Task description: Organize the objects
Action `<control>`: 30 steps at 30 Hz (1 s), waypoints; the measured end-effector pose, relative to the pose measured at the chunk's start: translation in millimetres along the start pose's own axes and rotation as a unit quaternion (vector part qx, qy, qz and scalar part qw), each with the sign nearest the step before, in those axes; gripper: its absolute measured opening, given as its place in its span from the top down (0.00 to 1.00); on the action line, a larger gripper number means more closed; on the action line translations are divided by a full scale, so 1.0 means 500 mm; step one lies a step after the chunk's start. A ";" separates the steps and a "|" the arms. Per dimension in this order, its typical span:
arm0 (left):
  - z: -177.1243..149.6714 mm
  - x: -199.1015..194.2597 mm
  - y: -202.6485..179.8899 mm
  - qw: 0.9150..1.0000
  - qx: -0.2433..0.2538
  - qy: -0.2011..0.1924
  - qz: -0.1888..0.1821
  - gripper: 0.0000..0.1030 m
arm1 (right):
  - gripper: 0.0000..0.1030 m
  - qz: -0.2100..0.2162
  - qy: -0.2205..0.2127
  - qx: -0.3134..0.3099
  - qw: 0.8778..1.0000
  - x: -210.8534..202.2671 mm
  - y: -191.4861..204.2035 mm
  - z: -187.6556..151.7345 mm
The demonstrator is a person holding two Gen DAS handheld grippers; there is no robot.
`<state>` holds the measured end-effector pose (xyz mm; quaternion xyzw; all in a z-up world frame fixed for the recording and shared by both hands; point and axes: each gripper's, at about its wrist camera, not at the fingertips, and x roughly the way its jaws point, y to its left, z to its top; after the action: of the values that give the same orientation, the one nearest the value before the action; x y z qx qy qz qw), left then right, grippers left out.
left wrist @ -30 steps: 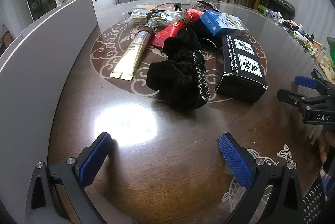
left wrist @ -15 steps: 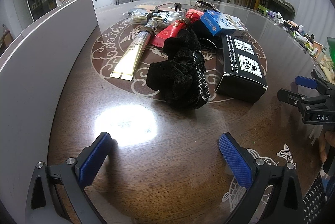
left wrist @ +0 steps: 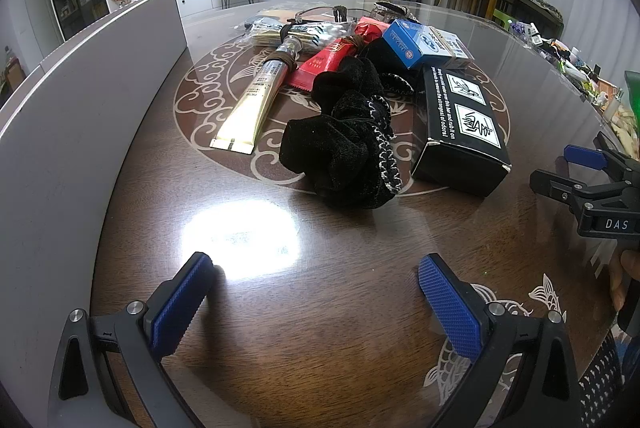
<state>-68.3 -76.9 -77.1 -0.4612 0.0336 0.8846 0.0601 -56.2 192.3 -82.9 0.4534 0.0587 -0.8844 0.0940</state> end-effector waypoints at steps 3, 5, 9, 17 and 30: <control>0.000 0.000 0.000 1.000 0.000 0.001 0.000 0.00 | 0.00 0.000 0.000 0.000 1.000 0.000 0.000 0.000; 0.003 -0.001 0.001 1.000 -0.007 0.013 0.004 0.00 | 0.00 0.000 0.000 0.000 1.000 0.000 0.000 0.000; 0.028 -0.046 0.008 0.999 -0.037 -0.019 -0.031 0.00 | 0.00 0.000 0.000 0.000 1.000 0.000 0.000 0.000; 0.135 0.004 0.005 0.997 -0.048 -0.035 -0.046 0.15 | 0.00 0.000 0.000 0.000 1.000 0.000 0.000 -0.001; 0.017 -0.009 0.011 0.996 -0.070 0.001 -0.052 0.63 | 0.00 0.000 -0.001 0.000 1.000 0.000 0.000 -0.001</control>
<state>-73.6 -81.7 -68.4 -0.4666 -0.0525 0.8799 0.0730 -55.8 192.6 -83.0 0.4527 0.0587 -0.8847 0.0946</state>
